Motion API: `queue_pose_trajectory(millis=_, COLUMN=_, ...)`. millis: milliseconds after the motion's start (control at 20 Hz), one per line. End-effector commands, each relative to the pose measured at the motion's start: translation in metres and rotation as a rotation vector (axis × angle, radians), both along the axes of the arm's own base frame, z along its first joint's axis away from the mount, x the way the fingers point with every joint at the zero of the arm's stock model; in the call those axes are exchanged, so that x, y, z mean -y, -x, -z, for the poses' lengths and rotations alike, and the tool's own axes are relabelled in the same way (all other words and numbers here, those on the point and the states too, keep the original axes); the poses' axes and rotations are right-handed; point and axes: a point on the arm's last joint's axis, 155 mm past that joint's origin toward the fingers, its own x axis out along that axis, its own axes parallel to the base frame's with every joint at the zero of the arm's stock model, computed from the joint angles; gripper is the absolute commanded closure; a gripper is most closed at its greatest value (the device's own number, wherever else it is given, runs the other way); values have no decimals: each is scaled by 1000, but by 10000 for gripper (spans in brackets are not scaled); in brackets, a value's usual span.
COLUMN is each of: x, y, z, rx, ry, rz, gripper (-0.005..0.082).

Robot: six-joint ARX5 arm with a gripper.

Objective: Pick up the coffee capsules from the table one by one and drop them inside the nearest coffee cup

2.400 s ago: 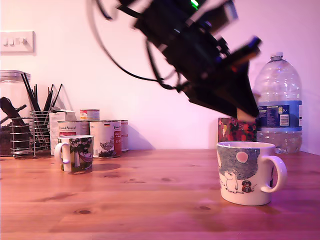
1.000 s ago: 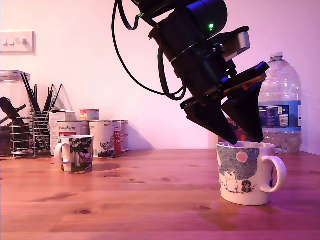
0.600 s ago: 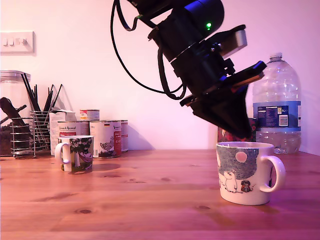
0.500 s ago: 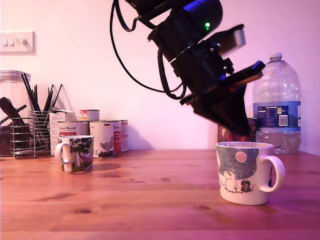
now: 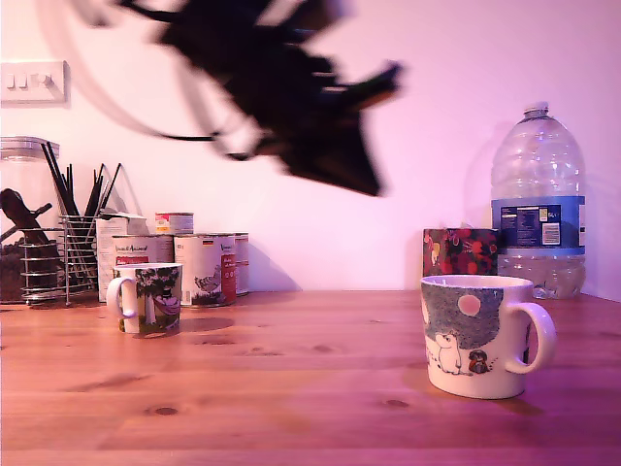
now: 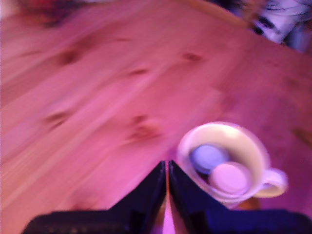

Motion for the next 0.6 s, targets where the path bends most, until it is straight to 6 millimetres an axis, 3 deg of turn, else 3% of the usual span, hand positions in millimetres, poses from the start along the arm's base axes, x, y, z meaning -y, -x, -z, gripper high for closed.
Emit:
queue_pose_trajectory(millis=0, x=-18, y=1, z=9, rx=-12, ry=6, rz=-56, gripper=791)
queue_pose_trajectory(millis=350, x=-90, y=0, z=12, rx=12, ry=-9, rz=-259, gripper=792)
queue_pose_trajectory(millis=550, x=-103, y=6, z=13, rx=8, ry=0, rz=-292, gripper=791)
